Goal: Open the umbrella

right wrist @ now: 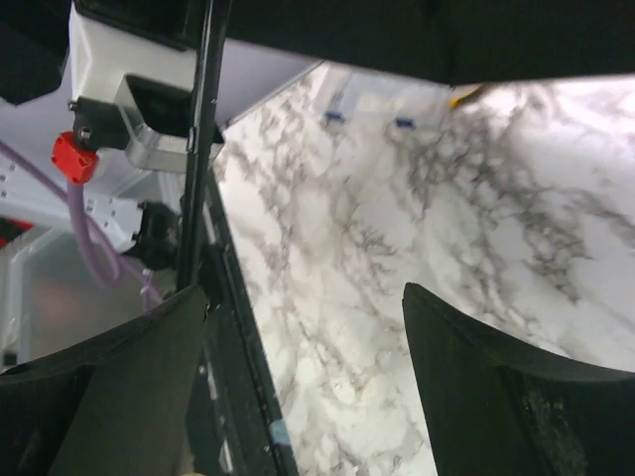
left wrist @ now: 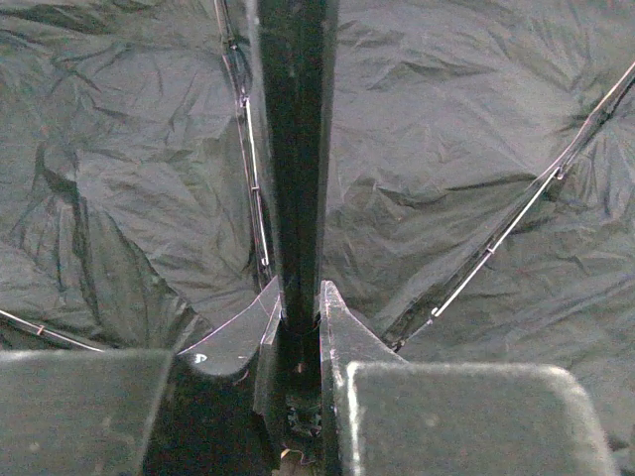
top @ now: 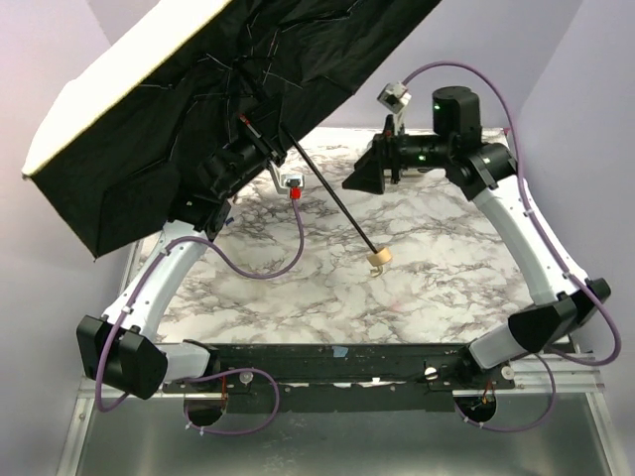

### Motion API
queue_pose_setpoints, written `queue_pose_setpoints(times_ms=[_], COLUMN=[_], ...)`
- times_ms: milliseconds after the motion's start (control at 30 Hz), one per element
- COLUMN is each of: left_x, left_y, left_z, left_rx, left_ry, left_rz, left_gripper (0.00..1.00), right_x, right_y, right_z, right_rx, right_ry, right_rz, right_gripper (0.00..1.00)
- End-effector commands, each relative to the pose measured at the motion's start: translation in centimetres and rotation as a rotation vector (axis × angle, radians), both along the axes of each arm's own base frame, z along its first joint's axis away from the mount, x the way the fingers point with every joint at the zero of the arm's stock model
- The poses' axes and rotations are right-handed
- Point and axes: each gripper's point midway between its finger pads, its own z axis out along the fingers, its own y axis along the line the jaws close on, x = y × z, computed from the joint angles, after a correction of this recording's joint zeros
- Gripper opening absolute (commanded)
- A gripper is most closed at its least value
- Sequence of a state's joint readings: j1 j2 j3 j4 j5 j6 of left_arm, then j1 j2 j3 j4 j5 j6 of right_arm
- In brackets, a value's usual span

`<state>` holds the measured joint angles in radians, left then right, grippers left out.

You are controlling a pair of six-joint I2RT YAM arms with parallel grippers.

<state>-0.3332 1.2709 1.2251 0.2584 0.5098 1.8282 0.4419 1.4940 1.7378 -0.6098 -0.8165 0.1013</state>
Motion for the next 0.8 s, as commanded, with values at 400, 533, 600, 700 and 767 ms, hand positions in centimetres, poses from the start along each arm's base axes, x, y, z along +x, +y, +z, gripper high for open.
queue_pose_setpoints(times_ms=[400, 533, 600, 700, 767], left_x=[-1.6, -1.6, -1.6, -1.5, -1.5], left_y=[-0.5, -0.5, -0.4, -0.4, -0.5], left_z=[3.5, 4.2, 4.7, 5.1, 5.4], left_rx=[0.089, 0.084, 0.078, 0.067, 0.06], left_ry=[-0.275, -0.302, -0.314, -0.332, -0.341], left_rz=[0.005, 0.012, 0.014, 0.013, 0.011], left_gripper=[0.0, 0.0, 0.0, 0.0, 0.0], right_x=[-6.3, -6.7, -7.1, -7.7, -8.3], right_y=[3.2, 2.5, 2.1, 1.4, 0.9], right_z=[-7.5, -9.2, -10.0, -11.4, -12.3], right_rx=[-0.269, -0.337, -0.364, -0.407, -0.431], right_ry=[0.199, 0.225, 0.238, 0.268, 0.288], right_rz=[0.247, 0.255, 0.259, 0.28, 0.298], right_gripper=[0.66, 0.47, 0.39, 0.29, 0.25])
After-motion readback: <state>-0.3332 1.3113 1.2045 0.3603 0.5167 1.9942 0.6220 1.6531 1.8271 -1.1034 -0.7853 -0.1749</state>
